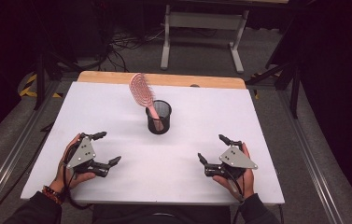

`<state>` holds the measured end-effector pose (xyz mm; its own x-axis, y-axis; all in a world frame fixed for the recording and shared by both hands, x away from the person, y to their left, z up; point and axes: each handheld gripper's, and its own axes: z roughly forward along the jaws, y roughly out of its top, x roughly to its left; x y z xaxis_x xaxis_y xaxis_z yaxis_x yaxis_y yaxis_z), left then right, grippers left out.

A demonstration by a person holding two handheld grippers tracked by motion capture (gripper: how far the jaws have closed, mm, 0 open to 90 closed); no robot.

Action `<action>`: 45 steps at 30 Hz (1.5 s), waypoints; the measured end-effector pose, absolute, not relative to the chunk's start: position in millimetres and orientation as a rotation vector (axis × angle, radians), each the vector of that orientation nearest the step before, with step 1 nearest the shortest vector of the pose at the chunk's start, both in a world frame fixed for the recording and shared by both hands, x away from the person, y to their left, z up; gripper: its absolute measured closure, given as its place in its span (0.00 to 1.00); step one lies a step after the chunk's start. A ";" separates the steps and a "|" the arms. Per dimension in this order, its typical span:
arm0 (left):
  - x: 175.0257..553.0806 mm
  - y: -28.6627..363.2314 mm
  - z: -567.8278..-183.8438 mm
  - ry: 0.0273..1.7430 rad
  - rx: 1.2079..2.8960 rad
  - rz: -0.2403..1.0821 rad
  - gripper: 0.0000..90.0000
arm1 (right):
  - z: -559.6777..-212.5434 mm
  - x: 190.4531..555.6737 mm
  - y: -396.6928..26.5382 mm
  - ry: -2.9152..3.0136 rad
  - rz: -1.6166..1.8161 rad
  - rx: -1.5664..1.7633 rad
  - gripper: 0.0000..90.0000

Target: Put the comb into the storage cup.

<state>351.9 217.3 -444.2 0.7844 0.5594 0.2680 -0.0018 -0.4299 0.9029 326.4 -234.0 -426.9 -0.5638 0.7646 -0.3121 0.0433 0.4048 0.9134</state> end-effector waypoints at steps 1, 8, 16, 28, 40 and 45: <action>351.1 220.1 -446.8 0.427 1.924 0.656 0.07 | -426.9 326.4 -234.0 1.906 1.209 0.691 0.09; 348.4 234.0 -455.3 0.478 1.909 0.660 0.07 | -431.4 327.1 -238.0 1.917 1.219 0.702 0.09; 346.1 241.8 -461.7 0.539 1.895 0.650 0.06 | -434.6 329.7 -236.0 1.939 1.234 0.694 0.09; 345.1 246.0 -458.6 0.532 1.860 0.639 0.05 | -433.7 329.2 -233.5 1.938 1.238 0.684 0.09; 344.1 248.5 -457.6 0.537 1.849 0.648 0.05 | -434.8 331.2 -232.1 1.933 1.223 0.686 0.09; 345.3 248.2 -457.5 0.543 1.850 0.641 0.05 | -434.9 332.5 -235.0 1.925 1.227 0.702 0.09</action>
<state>345.3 248.2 -457.5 0.7531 0.6339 0.1758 0.0686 -0.3414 0.9374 332.5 -235.0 -434.9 -0.5805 0.7608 -0.2901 0.0583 0.3941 0.9172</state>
